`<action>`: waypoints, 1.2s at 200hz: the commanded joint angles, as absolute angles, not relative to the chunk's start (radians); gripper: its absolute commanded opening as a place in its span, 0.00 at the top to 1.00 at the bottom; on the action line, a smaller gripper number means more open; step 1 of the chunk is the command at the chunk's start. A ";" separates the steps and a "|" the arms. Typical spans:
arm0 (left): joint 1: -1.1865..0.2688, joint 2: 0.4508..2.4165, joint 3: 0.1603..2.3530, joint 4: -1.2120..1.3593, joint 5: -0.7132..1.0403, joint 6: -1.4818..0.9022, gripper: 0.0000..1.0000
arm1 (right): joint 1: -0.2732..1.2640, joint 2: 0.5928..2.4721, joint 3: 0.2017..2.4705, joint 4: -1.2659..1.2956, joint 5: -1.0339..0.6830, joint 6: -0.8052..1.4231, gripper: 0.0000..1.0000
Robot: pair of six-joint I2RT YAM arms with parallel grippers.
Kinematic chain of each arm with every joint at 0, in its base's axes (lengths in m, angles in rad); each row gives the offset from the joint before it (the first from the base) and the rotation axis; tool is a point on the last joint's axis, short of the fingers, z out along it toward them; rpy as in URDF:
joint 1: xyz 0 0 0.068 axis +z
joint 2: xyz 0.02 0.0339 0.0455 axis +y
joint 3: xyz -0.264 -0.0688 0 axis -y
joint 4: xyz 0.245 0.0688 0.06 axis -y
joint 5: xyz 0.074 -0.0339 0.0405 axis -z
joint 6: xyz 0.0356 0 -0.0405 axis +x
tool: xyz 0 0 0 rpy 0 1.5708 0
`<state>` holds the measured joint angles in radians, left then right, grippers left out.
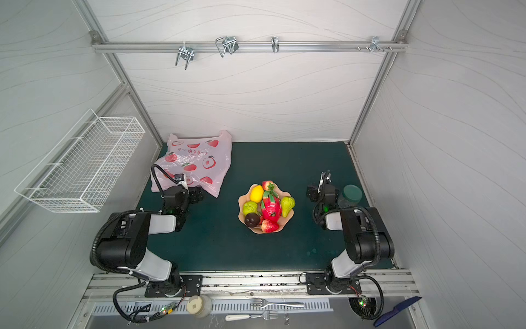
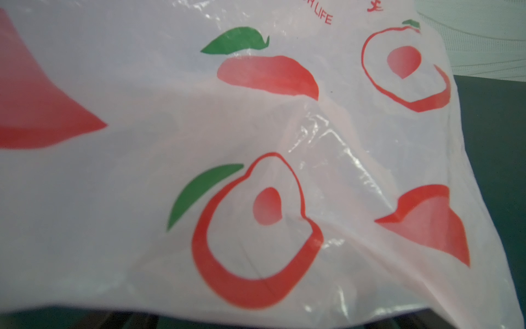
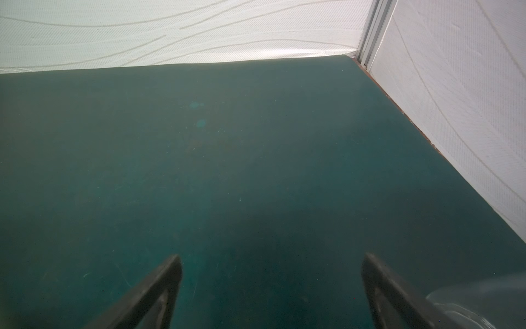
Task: Place the fruits into the plastic bag
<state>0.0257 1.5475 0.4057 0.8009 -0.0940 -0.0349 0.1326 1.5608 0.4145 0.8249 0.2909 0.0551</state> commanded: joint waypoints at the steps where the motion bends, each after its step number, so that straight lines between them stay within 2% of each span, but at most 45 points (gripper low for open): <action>1: 0.032 1.552 0.428 0.829 -0.102 -0.038 0.00 | 0.136 1.569 0.425 0.823 0.301 0.043 0.01; 196: 0.032 1.554 0.430 0.830 -0.102 -0.037 0.00 | 0.136 1.542 0.418 0.812 0.282 0.037 0.01; 224: 0.032 1.512 0.437 0.787 -0.065 -0.027 0.01 | 0.180 1.514 0.374 0.898 0.317 -0.023 0.01; 240: 0.032 1.459 0.467 0.696 -0.069 -0.024 0.01 | 0.193 1.411 0.431 0.706 0.359 -0.003 0.01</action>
